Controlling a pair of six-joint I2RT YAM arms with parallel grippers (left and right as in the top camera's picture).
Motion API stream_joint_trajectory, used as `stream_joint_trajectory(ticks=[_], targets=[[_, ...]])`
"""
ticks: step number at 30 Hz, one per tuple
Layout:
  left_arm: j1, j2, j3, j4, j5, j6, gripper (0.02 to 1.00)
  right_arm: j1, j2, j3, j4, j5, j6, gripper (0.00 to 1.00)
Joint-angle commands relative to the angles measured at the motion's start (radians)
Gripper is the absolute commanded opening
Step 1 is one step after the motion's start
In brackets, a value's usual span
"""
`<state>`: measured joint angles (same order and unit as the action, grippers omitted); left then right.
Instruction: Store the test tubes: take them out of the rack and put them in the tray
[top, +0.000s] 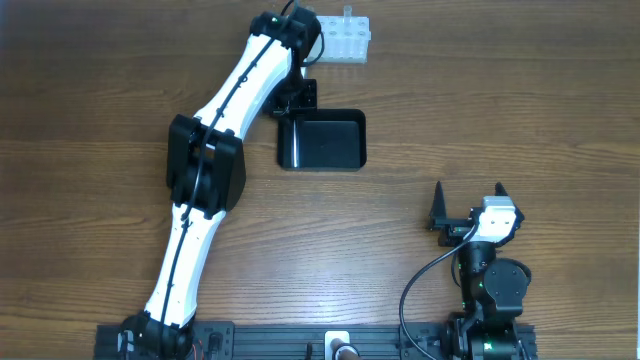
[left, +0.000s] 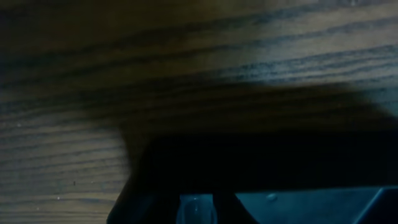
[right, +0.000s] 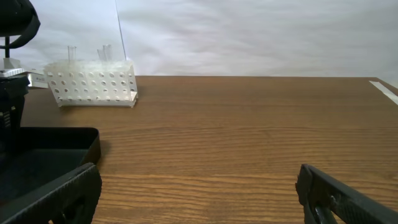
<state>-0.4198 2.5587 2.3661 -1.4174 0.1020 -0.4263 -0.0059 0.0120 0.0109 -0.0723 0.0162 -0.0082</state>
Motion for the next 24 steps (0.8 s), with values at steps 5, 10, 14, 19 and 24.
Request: stream_joint_trajectory(ticks=[5,10,14,19,24], targets=[[-0.013,0.01,0.019,0.005,0.01,-0.009,0.288,0.002,-0.007,-0.005,-0.003,-0.008,-0.008,0.991],[-0.025,0.008,0.063,-0.02,0.01,-0.008,0.288,0.002,-0.007,-0.005,-0.003,-0.008,-0.008,0.993],[-0.035,-0.019,0.159,-0.061,0.009,-0.008,0.299,0.002,-0.007,-0.005,-0.003,-0.008,-0.008,0.991],[-0.037,-0.097,0.204,-0.042,-0.054,-0.008,0.38,0.002,-0.007,-0.005,-0.003,-0.008,-0.008,0.991],[-0.034,-0.151,0.204,0.092,-0.192,-0.007,0.599,0.002,-0.007,-0.005,-0.003,-0.008,-0.008,0.991]])
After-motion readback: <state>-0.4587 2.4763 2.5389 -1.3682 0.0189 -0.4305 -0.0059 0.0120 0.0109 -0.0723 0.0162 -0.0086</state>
